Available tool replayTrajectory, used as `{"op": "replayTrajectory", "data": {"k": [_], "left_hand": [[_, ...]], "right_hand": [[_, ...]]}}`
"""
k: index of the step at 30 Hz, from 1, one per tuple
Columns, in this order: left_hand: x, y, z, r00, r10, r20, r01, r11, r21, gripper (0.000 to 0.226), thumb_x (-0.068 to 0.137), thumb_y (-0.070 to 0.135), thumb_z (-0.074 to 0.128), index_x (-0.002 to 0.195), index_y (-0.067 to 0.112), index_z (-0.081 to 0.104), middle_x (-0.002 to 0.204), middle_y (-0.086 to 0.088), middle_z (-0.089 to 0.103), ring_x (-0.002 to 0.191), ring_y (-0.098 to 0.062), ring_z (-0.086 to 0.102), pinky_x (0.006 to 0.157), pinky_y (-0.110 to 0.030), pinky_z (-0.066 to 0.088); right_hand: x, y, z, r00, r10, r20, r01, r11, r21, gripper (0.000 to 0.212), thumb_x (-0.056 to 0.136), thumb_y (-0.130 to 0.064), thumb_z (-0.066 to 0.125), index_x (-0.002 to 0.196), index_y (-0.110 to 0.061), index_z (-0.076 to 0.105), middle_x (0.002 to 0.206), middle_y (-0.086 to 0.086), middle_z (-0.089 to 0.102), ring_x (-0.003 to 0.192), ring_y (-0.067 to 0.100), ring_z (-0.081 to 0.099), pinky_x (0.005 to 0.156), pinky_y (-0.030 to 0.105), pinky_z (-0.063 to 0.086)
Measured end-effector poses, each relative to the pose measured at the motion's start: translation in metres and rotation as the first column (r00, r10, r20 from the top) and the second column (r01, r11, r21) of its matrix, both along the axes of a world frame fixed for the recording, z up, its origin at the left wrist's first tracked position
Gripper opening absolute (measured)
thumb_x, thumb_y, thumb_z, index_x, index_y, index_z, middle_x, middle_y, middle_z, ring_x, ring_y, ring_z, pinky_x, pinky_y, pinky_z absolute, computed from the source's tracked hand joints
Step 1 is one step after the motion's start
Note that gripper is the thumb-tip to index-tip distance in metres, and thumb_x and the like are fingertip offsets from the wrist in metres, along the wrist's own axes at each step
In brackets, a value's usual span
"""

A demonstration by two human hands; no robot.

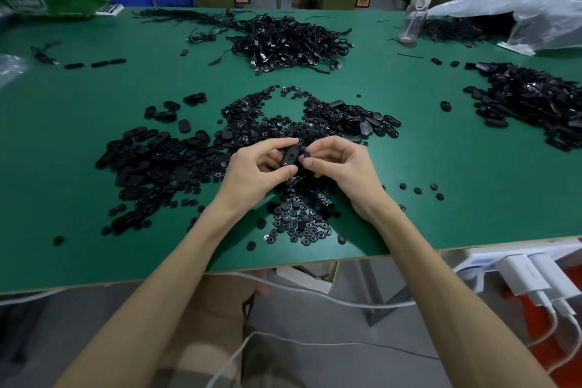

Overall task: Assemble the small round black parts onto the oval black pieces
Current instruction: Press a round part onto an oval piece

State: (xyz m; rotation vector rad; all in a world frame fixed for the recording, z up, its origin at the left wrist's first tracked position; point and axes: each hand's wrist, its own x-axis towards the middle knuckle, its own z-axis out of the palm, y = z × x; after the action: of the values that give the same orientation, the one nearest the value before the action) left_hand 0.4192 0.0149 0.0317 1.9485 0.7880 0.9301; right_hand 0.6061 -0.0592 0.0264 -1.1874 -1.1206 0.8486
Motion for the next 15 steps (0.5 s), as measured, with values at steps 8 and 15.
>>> {"op": "replayTrajectory", "data": {"k": [8,15], "left_hand": [[0.0001,0.0013,-0.0017,0.999,0.016,0.032,-0.014,0.998,-0.069,0.034,0.083,0.014,0.086,0.114,0.017,0.071,0.092,-0.001,0.077,0.08,-0.019,0.075,0.08,-0.03,0.06],[-0.001,0.0025,-0.0028,0.998,0.009,0.068,-0.005,0.998,-0.059,0.028,0.083,0.016,0.087,0.103,0.03,0.072,0.088,0.004,0.077,0.077,-0.016,0.074,0.078,-0.028,0.06]], "right_hand": [[0.002,-0.0007,-0.0026,0.999,0.03,0.033,-0.03,1.0,0.007,0.014,0.088,-0.003,0.078,0.101,-0.009,0.076,0.091,0.006,0.079,0.083,0.013,0.072,0.071,0.023,0.056],[0.002,-0.0002,-0.0028,1.0,0.021,0.008,-0.02,1.0,-0.013,0.018,0.087,-0.004,0.079,0.104,-0.008,0.075,0.091,0.009,0.08,0.083,0.014,0.074,0.069,0.022,0.056]]}}
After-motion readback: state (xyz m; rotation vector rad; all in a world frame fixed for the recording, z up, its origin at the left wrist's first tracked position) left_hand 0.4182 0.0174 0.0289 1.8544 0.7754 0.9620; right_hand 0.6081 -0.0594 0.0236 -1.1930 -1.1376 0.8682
